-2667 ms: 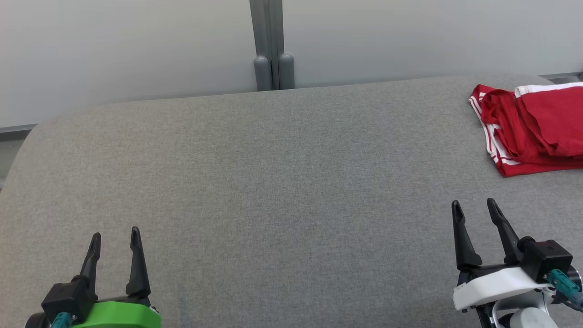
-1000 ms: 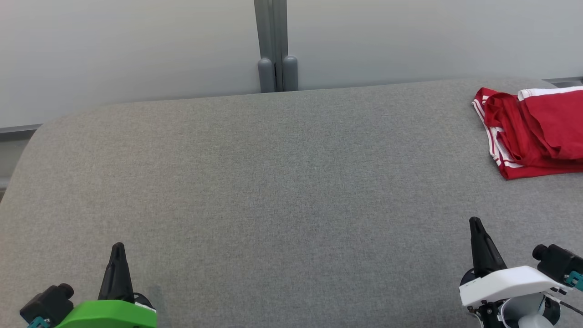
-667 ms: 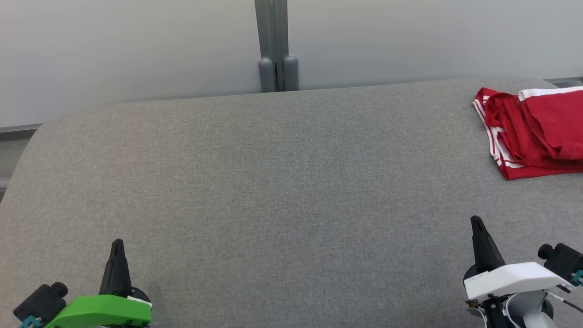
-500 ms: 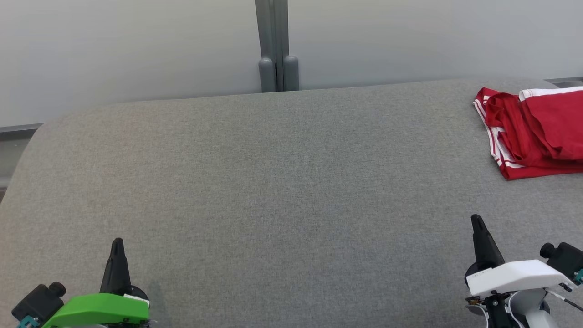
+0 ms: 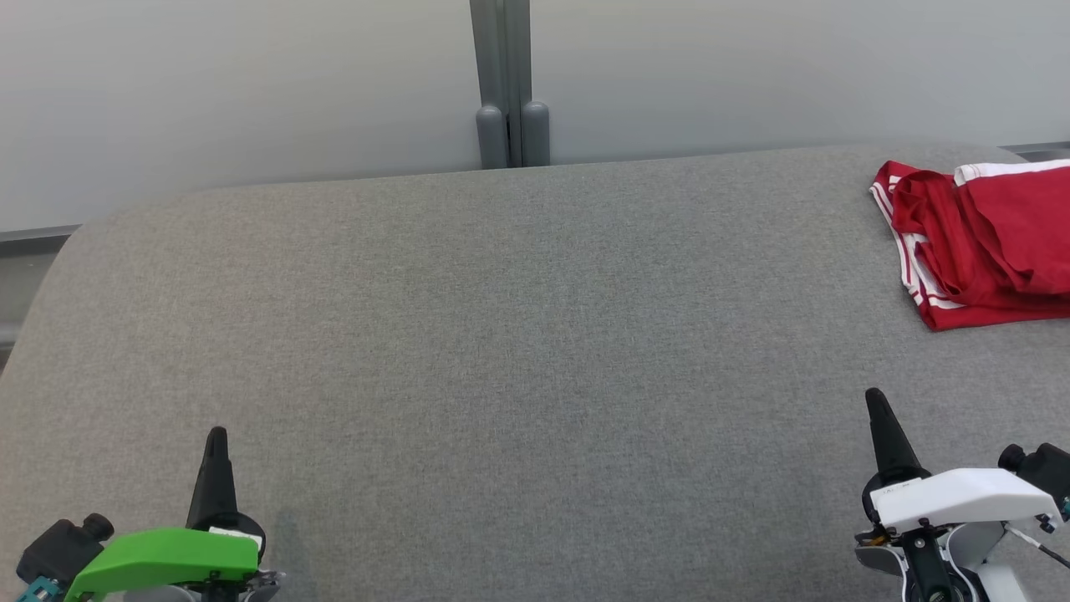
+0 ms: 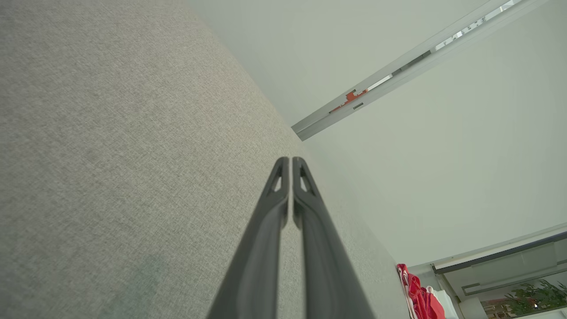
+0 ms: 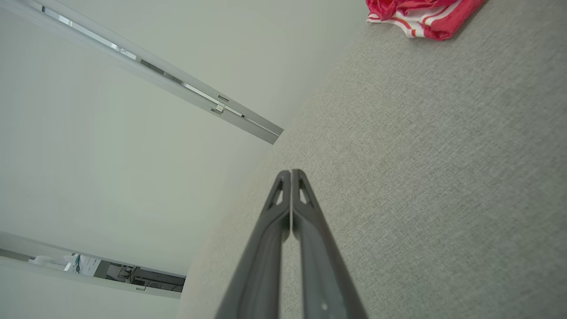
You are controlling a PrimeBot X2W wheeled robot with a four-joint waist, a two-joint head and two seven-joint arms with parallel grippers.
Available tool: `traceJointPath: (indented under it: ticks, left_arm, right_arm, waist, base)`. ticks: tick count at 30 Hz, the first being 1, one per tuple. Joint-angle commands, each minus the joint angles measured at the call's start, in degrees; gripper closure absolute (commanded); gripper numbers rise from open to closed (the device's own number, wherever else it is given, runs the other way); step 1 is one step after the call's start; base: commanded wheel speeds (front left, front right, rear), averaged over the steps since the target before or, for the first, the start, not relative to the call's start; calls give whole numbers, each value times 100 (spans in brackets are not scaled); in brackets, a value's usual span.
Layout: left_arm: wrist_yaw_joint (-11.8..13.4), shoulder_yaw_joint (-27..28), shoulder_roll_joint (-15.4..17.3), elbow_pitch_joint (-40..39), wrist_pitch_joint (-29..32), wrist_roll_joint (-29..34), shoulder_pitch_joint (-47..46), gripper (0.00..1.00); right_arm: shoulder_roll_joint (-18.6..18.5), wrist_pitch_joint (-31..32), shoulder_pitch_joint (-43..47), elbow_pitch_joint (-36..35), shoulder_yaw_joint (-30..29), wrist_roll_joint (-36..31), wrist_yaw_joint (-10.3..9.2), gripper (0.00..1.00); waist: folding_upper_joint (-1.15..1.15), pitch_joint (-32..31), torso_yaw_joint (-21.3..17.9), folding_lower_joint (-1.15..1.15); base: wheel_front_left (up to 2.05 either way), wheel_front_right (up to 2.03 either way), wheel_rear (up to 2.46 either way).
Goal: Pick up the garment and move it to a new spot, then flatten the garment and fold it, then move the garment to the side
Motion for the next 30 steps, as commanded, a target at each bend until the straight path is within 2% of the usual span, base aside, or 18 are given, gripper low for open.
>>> traceJointPath:
  ticks: [1,30]
  left_arm:
    - [-10,30,48,-73,34,-197,-167,100]
    - [-15,52,61,-65,479,-1881,-329,100]
  right_arm:
    - [-6,53,-134,-32,-33,168,-3,100]
    - [53,510,-303,66,-205,1831,-2,100]
  waist:
    - [0,0,2,0]
    - [0,8,30,0]
  base:
    - [0,0,0]
    - [0,0,0]
